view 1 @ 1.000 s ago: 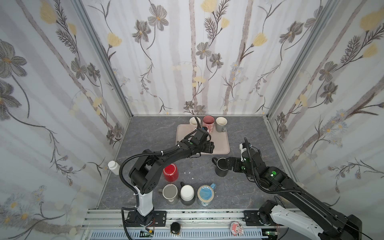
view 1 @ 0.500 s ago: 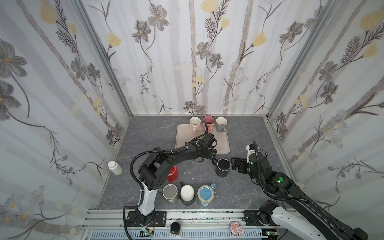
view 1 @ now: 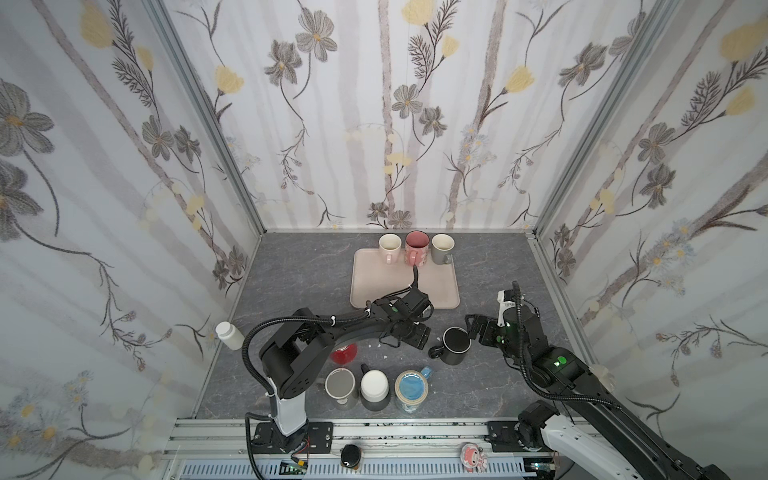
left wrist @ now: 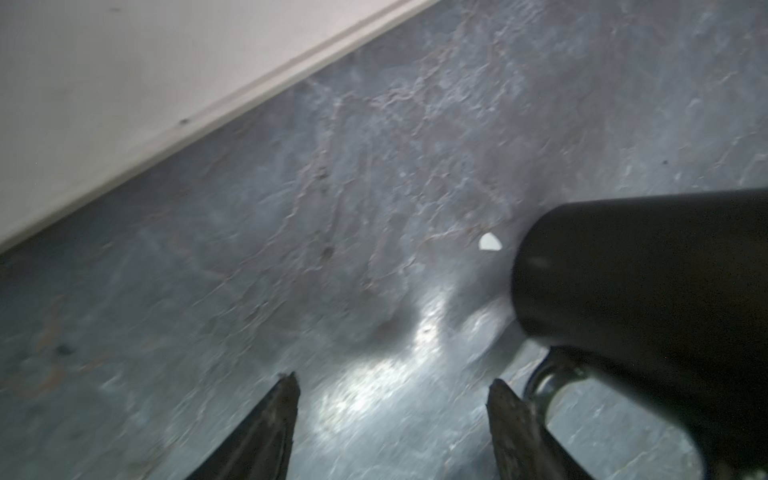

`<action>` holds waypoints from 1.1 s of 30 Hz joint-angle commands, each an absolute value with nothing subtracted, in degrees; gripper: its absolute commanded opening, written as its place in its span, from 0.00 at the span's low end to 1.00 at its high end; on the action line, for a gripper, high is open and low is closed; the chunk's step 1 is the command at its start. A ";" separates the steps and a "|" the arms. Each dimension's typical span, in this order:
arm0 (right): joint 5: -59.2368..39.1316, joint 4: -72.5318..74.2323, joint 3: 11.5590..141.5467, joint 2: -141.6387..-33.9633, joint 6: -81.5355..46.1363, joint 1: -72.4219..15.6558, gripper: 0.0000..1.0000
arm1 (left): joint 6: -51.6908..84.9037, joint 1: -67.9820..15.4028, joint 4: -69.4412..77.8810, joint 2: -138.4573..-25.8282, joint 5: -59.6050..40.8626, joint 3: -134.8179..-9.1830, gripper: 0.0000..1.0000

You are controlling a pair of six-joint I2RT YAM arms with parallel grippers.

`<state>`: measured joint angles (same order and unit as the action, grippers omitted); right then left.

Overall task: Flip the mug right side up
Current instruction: 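Reach the left gripper to the black mug's handle while the right gripper holds it, then carry the black mug upright toward the tray while the right arm withdraws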

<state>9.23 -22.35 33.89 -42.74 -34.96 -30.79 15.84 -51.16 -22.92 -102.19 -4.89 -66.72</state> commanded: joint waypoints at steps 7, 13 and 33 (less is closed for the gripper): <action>6.99 -18.90 34.15 -44.09 -34.18 -29.45 0.97 | 11.97 -52.66 -14.60 -91.76 -8.31 -62.40 0.81; 6.76 -18.81 34.33 -44.08 -33.96 -28.63 0.97 | 7.99 -56.54 -13.18 -91.65 -9.46 -63.57 0.70; 5.26 -18.42 34.46 -43.15 -33.60 -24.80 0.97 | -0.23 -62.87 -15.54 -100.30 -4.37 -67.14 0.55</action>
<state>5.72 -20.40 34.17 -43.42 -34.00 -24.99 2.17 -62.35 -14.87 -99.37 -6.92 -66.35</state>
